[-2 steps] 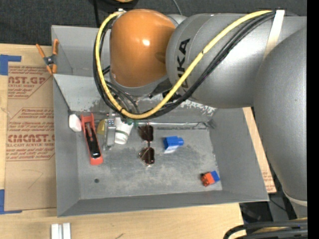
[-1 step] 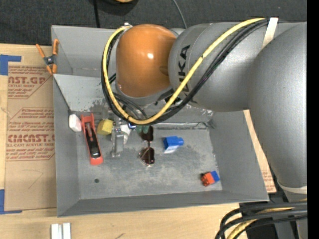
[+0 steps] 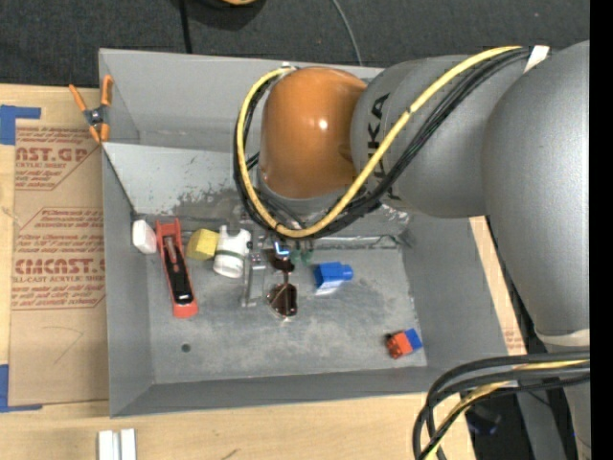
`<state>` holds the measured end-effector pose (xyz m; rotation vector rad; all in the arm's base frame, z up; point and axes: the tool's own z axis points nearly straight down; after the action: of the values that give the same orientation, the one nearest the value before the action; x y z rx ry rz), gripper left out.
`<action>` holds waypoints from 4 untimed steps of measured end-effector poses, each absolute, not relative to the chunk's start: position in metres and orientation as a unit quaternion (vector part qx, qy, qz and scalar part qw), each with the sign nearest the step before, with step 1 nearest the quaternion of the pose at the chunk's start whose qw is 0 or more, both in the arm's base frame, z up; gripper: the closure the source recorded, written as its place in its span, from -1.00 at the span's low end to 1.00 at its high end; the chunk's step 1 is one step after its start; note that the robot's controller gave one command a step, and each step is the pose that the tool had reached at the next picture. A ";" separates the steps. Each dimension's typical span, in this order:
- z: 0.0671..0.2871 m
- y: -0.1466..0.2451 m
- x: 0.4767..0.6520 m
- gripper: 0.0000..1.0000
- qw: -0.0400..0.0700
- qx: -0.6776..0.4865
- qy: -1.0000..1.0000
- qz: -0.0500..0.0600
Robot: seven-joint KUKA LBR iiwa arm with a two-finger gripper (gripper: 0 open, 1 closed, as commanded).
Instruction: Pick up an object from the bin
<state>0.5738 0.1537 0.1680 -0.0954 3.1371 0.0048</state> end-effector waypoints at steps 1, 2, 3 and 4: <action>0.145 0.140 0.585 -1.00 0.003 -0.138 0.990 0.001; 0.075 0.135 0.592 -1.00 0.004 -0.086 0.996 0.002; 0.053 0.135 0.594 1.00 0.002 -0.094 0.996 0.003; 0.053 0.135 0.593 1.00 0.002 -0.095 0.995 0.003</action>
Offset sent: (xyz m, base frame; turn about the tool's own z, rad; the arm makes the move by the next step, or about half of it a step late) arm 0.0184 -0.0207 -0.0980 -0.1091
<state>0.5935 0.1353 0.0530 -0.2975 3.1229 0.0089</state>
